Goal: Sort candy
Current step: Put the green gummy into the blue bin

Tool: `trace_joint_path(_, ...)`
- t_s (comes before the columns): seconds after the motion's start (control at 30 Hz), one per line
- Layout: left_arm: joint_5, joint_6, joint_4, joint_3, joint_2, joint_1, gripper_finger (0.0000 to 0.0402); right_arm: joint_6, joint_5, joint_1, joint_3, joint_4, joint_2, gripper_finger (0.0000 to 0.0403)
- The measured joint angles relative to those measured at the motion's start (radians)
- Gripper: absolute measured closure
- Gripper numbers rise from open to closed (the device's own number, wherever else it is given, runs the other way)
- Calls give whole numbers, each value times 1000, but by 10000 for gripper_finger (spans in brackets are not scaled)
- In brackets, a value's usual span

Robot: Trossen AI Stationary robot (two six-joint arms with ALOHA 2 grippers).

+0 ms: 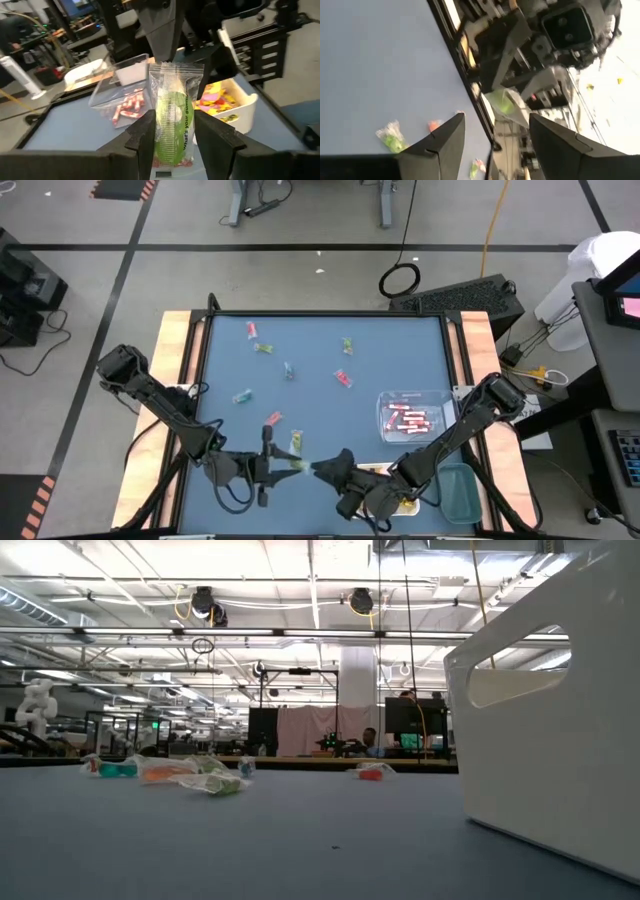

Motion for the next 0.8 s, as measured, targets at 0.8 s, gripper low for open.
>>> trace_joint_path(0.8,104,-31,-2,0,0,2,265,-229,-199,-49,-1,23,-1,193)
